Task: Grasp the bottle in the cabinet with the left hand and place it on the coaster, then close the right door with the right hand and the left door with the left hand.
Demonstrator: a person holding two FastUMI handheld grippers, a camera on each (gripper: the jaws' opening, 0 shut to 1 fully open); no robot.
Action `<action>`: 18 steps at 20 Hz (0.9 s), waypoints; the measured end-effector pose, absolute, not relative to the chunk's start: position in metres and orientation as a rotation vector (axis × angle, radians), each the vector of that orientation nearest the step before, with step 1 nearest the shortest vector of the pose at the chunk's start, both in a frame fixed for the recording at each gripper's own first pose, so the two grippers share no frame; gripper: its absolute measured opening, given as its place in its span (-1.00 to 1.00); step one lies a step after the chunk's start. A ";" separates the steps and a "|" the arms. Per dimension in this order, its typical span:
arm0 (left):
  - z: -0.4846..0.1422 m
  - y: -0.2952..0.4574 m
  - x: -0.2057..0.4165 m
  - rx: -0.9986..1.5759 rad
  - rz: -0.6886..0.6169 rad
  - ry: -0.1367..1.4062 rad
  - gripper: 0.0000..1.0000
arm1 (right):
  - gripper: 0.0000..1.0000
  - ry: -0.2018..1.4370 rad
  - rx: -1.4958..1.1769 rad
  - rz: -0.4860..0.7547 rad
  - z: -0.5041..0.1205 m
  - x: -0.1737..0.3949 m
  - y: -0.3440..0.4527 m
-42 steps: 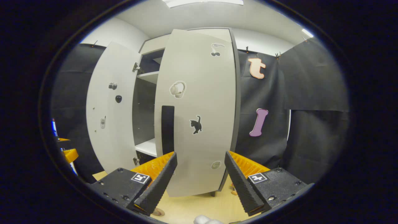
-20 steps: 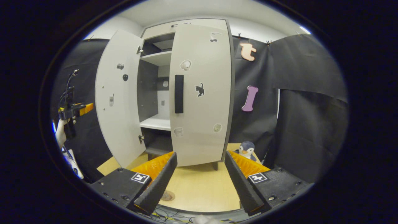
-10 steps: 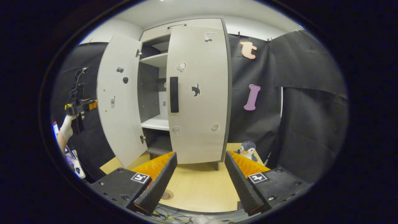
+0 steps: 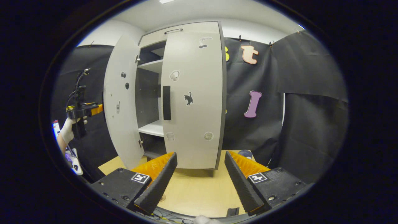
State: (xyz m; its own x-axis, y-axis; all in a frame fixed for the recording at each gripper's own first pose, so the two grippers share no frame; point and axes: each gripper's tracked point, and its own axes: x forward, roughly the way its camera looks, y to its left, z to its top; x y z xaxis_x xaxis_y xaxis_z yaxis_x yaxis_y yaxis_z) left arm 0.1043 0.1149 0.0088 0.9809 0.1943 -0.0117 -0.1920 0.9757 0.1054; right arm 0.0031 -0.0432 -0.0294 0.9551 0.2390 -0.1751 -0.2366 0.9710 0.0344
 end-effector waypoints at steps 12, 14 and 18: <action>0.013 0.054 0.119 0.128 0.101 0.031 0.93 | 1.00 0.157 0.006 0.234 -0.024 0.007 -0.038; 0.017 0.057 0.112 0.111 0.119 0.031 0.93 | 1.00 0.147 0.011 0.216 -0.019 0.005 -0.038; 0.014 0.059 0.085 0.044 0.145 0.049 0.93 | 1.00 0.113 0.025 0.189 -0.008 0.003 -0.039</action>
State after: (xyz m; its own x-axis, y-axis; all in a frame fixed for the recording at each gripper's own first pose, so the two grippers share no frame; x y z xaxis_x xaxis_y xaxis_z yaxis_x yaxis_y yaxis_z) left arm 0.0854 0.0585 0.0140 0.9883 0.1453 -0.0460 -0.1431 0.9886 0.0476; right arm 0.0028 -0.0385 -0.0084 0.9759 0.1889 -0.1095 -0.1861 0.9819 0.0354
